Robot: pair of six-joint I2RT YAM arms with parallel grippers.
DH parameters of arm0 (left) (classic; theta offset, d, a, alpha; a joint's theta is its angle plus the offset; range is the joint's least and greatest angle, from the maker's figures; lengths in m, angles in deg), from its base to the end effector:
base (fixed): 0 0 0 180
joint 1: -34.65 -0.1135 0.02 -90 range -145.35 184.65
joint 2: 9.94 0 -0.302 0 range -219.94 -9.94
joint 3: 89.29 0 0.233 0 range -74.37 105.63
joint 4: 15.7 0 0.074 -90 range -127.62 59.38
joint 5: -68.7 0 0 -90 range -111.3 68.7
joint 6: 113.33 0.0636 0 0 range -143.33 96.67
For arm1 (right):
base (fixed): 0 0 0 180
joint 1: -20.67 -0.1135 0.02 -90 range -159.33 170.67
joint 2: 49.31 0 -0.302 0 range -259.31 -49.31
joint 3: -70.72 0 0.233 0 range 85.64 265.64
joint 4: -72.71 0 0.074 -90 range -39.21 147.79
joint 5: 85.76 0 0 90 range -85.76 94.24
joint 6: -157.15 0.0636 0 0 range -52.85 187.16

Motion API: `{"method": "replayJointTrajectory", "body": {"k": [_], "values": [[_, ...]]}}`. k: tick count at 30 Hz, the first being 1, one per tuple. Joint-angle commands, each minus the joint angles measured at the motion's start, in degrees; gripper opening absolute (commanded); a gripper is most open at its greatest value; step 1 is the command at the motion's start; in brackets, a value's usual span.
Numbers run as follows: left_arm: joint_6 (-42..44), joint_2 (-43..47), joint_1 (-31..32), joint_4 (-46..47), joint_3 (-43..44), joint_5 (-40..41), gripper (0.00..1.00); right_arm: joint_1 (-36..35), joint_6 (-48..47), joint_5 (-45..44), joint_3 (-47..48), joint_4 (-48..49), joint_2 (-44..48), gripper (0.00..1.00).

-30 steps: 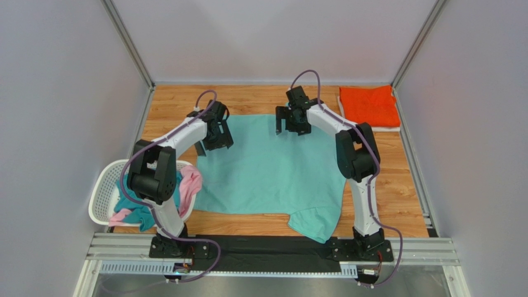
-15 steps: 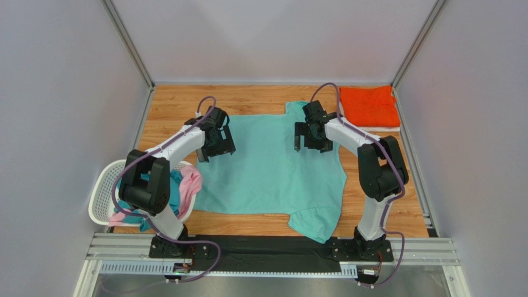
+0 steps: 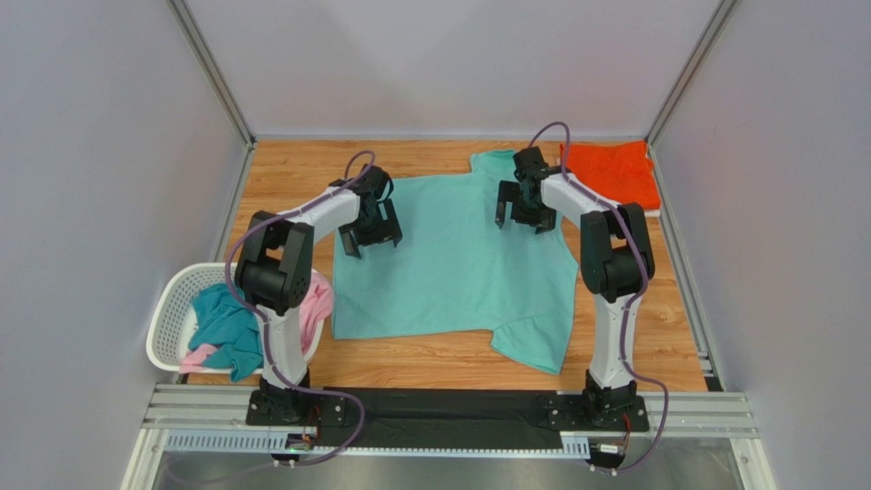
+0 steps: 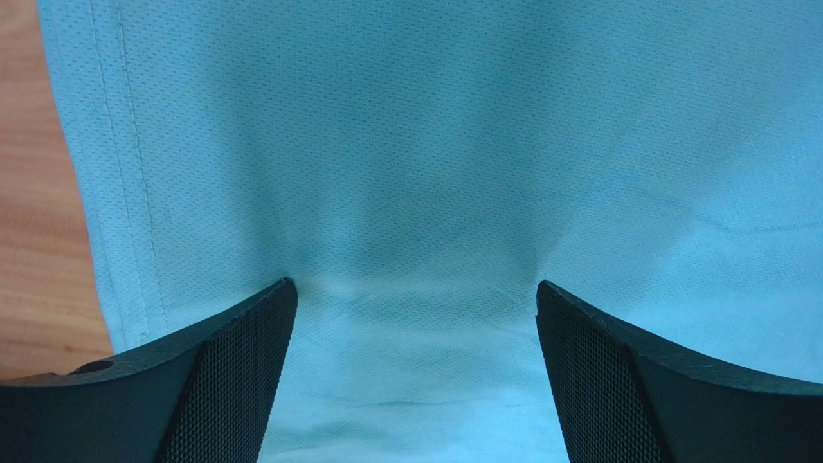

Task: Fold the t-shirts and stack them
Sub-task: Flatten the tshirt out

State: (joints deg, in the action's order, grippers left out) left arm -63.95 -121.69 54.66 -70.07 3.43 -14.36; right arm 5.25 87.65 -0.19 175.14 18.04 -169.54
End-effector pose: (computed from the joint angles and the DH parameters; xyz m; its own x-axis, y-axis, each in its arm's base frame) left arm 0.3704 -0.1267 0.1866 -0.8835 -0.3660 -0.2922 -0.3530 0.9305 -0.0981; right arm 0.4275 0.1128 0.1814 -0.9352 0.1043 -0.3385 0.0932 0.9945 0.0488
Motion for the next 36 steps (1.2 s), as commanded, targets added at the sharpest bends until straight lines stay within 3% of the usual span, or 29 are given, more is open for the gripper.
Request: {"method": "replayJointTrajectory", "body": {"k": [1,10,16,19,22,28,32,36], "values": [[0.45,-4.79,-0.15,0.25,6.03,-0.79,1.0,2.32,-0.71,2.23,3.05,-0.42,-6.42,1.0],[2.65,-17.19,-1.99,-7.66,26.16,-0.7,1.0,4.35,0.25,3.55,9.82,-2.0,-9.06,1.0],[3.62,-10.79,-2.26,-8.9,27.5,-0.35,1.0,4.17,-3.08,5.39,14.21,-5.07,-3.81,1.0],[3.27,-2.62,-1.73,-8.81,22.94,0.44,1.0,3.21,-3.53,4.87,12.56,-5.87,3.46,1.0],[1.95,6.95,0.46,-8.81,15.38,3.42,1.0,1.28,-2.13,4.51,4.75,-4.2,13.04,1.0],[-7.53,24.7,7.66,-7.67,-7.18,8.08,1.0,-0.13,4.03,5.47,-19.94,3.08,33.69,1.0],[-14.74,28.77,14.95,-4.6,-16.52,9.05,1.0,-0.31,5.26,6.97,-31.29,4.06,43.02,1.0],[-20.98,27.99,17.08,-2.76,-22.15,9.94,1.0,-0.31,4.39,7.06,-36.75,3.54,48.93,1.0]]}}
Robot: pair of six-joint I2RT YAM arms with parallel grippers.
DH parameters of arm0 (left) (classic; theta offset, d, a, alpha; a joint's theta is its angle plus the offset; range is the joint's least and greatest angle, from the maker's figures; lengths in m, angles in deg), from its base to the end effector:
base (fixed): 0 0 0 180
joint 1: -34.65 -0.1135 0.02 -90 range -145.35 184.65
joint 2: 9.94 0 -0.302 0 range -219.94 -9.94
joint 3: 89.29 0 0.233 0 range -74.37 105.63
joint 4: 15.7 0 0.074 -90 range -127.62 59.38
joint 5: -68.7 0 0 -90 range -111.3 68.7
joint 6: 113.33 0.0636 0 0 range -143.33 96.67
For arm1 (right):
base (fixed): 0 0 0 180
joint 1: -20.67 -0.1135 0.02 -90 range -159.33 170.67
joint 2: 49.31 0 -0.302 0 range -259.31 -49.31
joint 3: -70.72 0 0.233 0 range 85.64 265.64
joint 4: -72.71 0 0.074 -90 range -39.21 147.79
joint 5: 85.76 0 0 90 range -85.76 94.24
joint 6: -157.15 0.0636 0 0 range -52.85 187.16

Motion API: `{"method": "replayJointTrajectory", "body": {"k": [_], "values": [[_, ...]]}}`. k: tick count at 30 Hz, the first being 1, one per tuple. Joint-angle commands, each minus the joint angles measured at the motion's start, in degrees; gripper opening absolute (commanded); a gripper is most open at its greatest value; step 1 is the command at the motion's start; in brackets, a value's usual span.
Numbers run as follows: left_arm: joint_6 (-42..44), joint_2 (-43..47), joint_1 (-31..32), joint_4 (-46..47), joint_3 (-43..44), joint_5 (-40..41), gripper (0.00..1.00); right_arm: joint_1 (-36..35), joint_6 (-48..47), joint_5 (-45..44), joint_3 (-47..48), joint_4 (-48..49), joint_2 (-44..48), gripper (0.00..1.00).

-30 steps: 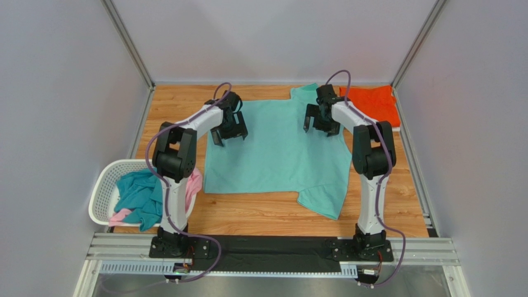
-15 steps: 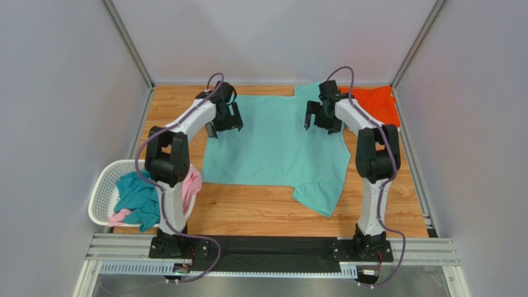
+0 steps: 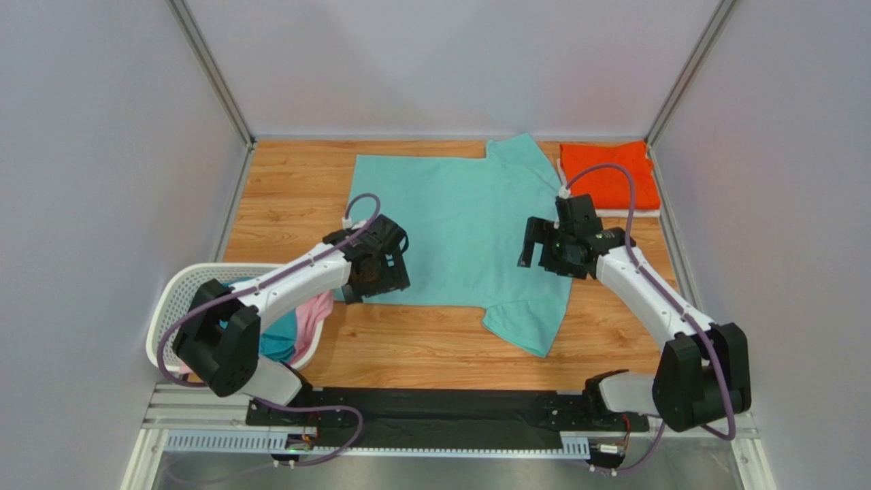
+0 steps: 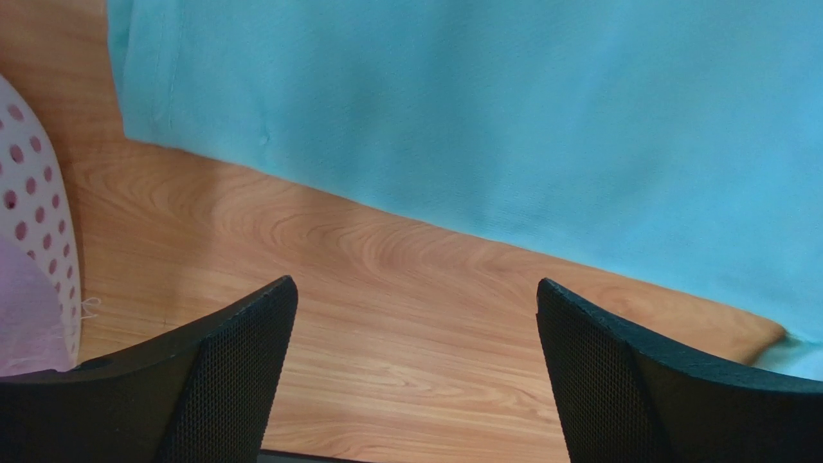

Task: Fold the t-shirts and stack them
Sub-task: Flatten the tshirt out, then fold the tshirt

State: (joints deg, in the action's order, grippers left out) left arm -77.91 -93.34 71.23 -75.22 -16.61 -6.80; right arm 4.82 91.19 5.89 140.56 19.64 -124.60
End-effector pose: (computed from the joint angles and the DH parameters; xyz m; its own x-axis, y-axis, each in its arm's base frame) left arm 0.2183 -0.1422 0.2426 -0.8528 -0.3496 -0.3880 -0.3209 0.9369 -0.1389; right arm 0.2372 0.0693 0.2661 -0.8663 0.1773 -0.4669 0.0717 0.9693 0.2352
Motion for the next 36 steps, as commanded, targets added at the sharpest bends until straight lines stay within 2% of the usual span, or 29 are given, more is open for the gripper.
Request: {"method": "replayJointTrajectory", "body": {"k": [1,7,11,20,25,30,34,36], "values": [[-8.85,-0.45,0.43,2.85,-4.04,2.9,1.0,0.21,0.32,0.99,-2.36,1.51,4.88,1.0],[-16.59,-1.5,0.34,4.17,-8.62,9.74,0.99,0.12,-1.35,2.83,-3.41,1.24,7.26,1.0],[-19.32,-3.96,-1.85,4.17,-9.24,10.28,0.94,0.13,-2.23,3.89,-3.76,1.41,7.08,1.0],[-20.91,-3.7,-7.13,7.95,-12.76,11.25,0.83,0.12,-3.9,3.97,-4.55,1.41,7.0,1.0],[-21.43,-2.31,-8.1,7.86,-12.49,12.04,0.82,0.12,-4.61,3.62,-4.99,1.41,6.64,1.0],[-22.31,-3.17,-9.95,7.08,-12.76,11.16,0.74,0.12,-4.7,3.45,-4.91,1.41,5.59,1.0],[-23.72,-5.28,-10.03,4.61,-10.56,11.42,0.62,0.12,-4.78,3.62,-5.26,1.5,5.68,1.0],[-23.55,-6.25,-10.03,3.56,-9.6,11.34,0.59,0.12,-4.78,3.45,-5.34,1.5,5.76,1.0]]}}
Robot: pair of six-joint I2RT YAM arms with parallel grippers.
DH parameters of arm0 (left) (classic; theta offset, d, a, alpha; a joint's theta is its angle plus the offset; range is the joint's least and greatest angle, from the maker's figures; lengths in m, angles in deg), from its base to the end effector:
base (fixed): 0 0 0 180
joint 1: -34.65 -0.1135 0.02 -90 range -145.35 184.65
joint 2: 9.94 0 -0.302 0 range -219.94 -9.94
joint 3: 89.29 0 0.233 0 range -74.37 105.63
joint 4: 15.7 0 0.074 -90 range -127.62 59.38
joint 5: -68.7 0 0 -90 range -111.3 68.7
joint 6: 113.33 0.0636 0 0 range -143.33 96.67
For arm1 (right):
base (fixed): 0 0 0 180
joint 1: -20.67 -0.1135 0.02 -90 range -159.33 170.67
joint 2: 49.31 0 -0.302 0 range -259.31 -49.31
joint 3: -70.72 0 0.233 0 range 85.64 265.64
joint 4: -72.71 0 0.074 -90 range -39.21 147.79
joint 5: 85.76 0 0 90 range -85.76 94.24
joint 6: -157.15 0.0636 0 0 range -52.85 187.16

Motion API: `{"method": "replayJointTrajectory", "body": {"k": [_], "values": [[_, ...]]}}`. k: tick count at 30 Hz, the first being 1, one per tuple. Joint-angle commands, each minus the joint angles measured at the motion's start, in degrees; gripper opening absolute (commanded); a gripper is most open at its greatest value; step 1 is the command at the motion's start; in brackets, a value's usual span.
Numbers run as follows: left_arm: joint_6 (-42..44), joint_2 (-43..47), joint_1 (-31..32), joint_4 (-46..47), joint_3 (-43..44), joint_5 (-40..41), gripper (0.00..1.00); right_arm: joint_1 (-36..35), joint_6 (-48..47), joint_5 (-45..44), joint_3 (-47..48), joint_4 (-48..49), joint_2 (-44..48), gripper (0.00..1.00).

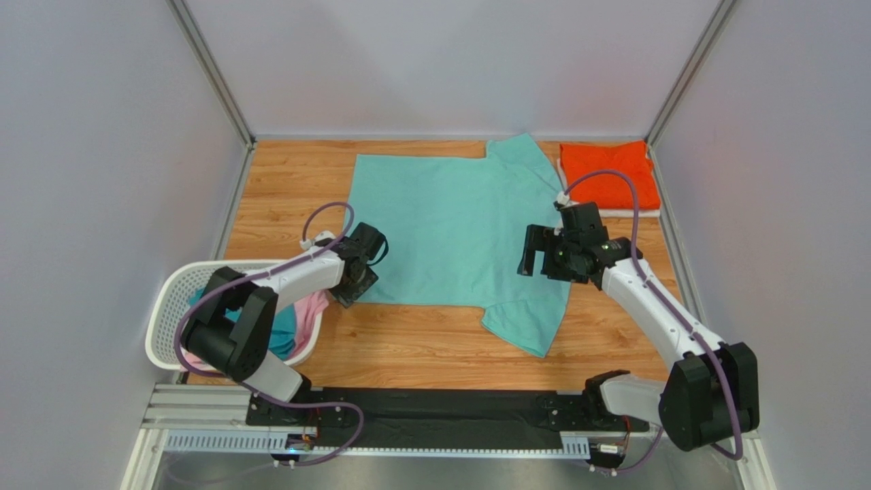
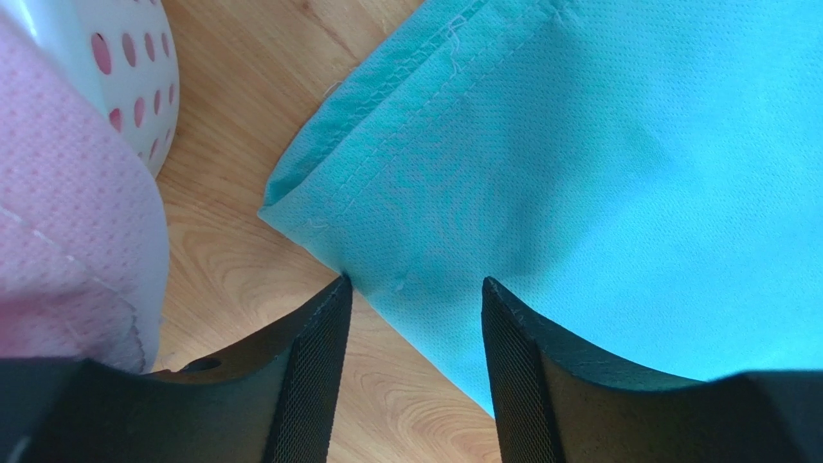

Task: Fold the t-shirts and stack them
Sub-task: Fold the tshirt

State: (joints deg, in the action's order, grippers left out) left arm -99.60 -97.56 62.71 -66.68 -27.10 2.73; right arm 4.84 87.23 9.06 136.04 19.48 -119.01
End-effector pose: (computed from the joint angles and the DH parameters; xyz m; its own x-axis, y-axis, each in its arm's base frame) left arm 0.2318 -0.0942 0.1868 -0.5389 -0.7181 -0.4403 -0.7513 0.6461 -0.1343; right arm 0.2113 0.0655 0.2629 -0.8712 0.1086 -0.4788 -0.0170 0.9680 0.2506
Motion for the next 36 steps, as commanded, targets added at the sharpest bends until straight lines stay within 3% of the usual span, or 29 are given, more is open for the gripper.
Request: {"method": "replayJointTrajectory", "body": {"k": [1,7,16,20,28,32,36], "values": [[-1.86,-2.47,-1.42,-5.51,1.25,1.63,0.59,0.19,-0.74,0.19,-0.91,1.57,0.17,1.0],[-1.95,-6.78,-1.16,-10.09,5.46,0.23,0.58,0.45,-0.56,0.45,-1.0,1.57,0.08,1.0],[-2.92,-8.8,0.16,-12.11,6.88,-0.3,0.17,1.6,-0.48,1.42,-1.7,1.3,2.19,1.0],[-2.83,-8.54,0.16,-11.94,6.26,-1.18,0.13,1.34,0.14,-0.07,-2.93,-1.24,4.91,1.0],[0.59,-5.03,1.04,-10.88,6.7,-2.41,0.07,-15.52,9.97,-12.37,-8.46,-10.99,13.96,1.0],[2.17,-1.87,1.3,-10.44,5.91,-3.37,0.04,-27.37,17.25,-14.92,-10.75,-14.42,12.48,1.0],[2.96,0.42,1.3,-9.74,4.5,-3.73,0.03,-34.6,22.8,-15.89,-12.68,-14.78,9.14,1.0]]}}
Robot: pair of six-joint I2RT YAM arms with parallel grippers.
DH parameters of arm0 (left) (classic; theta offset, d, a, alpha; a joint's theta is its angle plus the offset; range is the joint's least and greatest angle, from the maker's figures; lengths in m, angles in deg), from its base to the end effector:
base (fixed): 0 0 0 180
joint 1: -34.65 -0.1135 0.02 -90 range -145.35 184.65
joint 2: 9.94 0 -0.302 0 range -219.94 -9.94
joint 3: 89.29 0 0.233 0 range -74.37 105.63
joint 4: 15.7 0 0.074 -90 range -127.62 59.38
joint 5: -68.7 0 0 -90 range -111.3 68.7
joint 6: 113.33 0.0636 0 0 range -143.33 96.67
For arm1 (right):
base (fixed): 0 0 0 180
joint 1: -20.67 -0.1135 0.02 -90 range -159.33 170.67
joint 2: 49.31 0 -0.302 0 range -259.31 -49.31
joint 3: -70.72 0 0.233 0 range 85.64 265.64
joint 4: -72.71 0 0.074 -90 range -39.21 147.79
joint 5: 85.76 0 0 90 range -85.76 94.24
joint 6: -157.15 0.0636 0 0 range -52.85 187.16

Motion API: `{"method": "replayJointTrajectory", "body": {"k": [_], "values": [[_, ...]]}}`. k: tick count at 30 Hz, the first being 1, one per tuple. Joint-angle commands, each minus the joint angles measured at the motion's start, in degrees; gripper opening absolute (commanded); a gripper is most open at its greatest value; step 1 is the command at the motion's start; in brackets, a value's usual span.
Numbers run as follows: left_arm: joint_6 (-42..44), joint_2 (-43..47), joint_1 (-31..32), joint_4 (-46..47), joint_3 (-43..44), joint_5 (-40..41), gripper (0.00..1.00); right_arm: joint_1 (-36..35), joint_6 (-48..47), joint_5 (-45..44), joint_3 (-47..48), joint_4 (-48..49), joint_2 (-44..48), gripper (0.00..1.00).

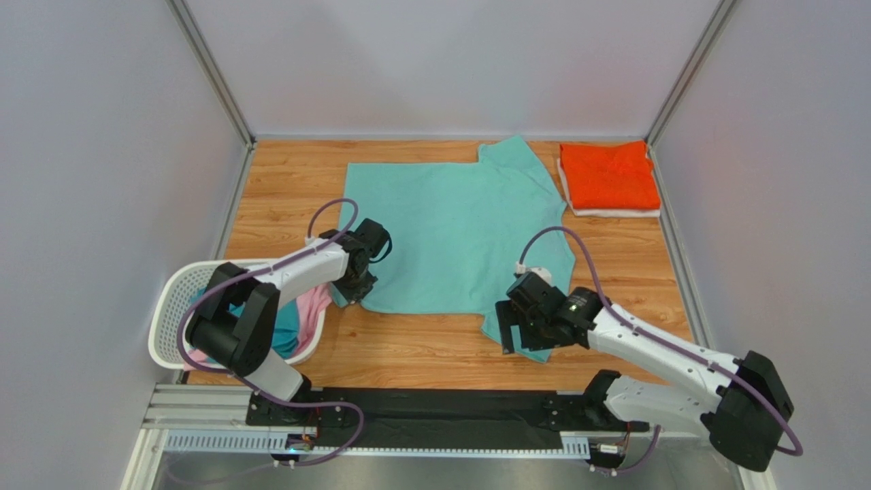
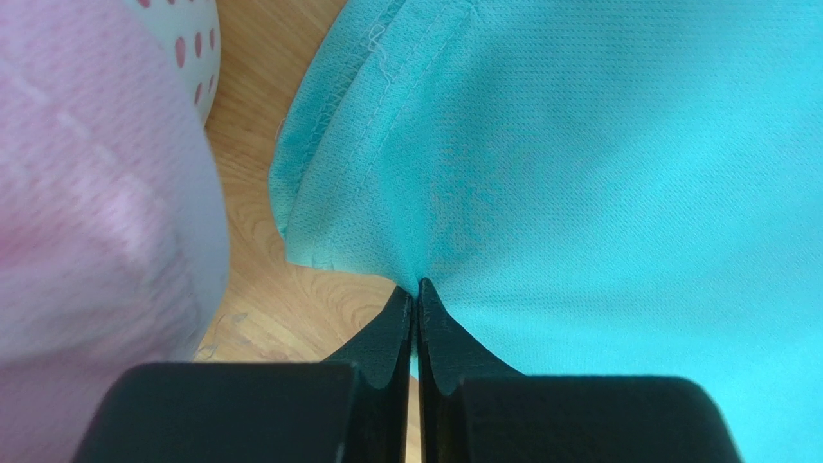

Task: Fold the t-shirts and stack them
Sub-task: Fold the tshirt

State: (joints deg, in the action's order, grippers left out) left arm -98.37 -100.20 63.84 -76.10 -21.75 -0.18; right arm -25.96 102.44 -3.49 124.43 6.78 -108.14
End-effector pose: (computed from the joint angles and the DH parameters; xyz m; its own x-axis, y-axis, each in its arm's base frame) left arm 0.2314 -0.1030 0.1931 -0.6269 -0.6821 -0.3765 -0.7296 0.6834 -0.0234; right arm 0.1025 0.0961 0.2215 -0.9290 -0.1497 -0.3386 -0.1883 0.9785 0.0838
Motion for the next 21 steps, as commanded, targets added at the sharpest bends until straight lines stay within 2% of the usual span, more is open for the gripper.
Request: {"method": "replayJointTrajectory", "body": {"k": [1,13,21], "values": [[1.92,3.42,0.17,-0.23,-1.03,-0.82,0.03,-4.6,8.21,-3.26,-1.34,-2.0,-2.42,1.0],[4.64,3.95,0.17,0.56,-0.77,-1.79,0.0,-5.66,7.88,0.34,-5.04,3.62,-9.19,0.97],[5.52,4.48,0.17,0.56,-0.68,-1.44,0.0,-1.45,5.06,-4.49,-0.73,3.54,-14.12,0.94]]}}
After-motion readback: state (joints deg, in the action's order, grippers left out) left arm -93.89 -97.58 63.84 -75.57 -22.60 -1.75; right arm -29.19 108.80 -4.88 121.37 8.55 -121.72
